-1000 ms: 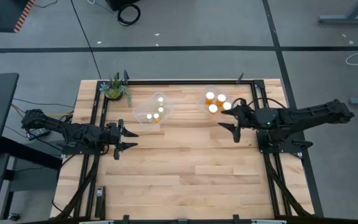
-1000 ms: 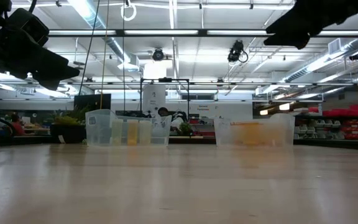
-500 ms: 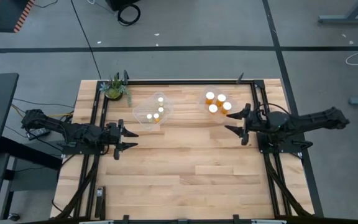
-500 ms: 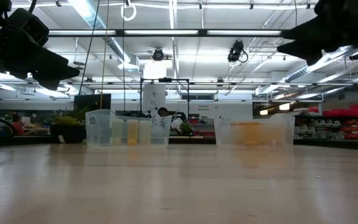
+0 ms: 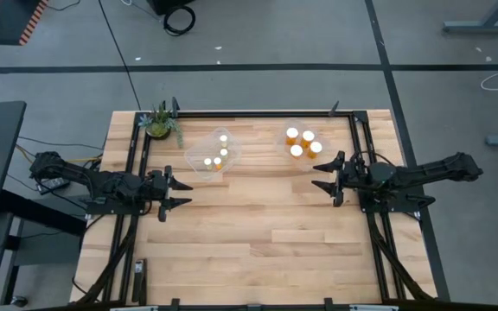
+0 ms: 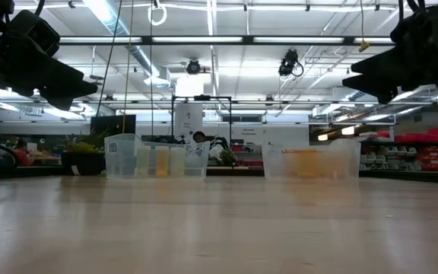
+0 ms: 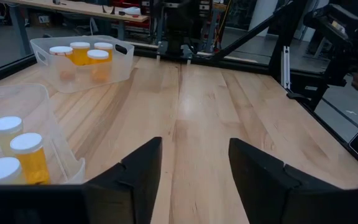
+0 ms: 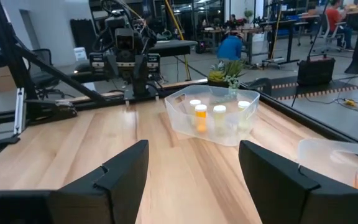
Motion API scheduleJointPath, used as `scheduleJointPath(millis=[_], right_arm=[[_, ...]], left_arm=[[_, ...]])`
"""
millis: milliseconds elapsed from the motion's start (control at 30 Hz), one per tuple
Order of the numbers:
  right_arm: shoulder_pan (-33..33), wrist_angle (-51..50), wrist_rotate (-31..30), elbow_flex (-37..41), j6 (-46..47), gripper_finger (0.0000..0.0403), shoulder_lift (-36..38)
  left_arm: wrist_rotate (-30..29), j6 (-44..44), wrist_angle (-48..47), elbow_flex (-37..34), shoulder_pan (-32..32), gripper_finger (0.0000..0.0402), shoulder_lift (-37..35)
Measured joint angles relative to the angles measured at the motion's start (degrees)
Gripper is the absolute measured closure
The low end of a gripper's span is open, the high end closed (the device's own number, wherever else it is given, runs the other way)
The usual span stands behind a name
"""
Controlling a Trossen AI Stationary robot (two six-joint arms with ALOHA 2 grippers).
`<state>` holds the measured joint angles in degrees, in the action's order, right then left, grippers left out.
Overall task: Pick and place medicine bottles into bin by pill shape (circle, oval)
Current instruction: Return to Home Position
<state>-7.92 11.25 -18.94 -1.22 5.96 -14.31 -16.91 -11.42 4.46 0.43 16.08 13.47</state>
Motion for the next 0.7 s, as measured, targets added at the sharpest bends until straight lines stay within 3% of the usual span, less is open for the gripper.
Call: scheduleJointPath(millis=[400,700], right_arm=[[0.0,-0.34,1.46,0.83,1.31,0.0146,0.03],[0.0,-0.86,1.2,0.83,1.09,0.0146,0.01]], left_arm=[[0.0,0.8,-0.01,-0.01,0.01,0.0206,0.0],[-0.02,12.37,-0.08,-0.01,0.0,0.0211,0.01]])
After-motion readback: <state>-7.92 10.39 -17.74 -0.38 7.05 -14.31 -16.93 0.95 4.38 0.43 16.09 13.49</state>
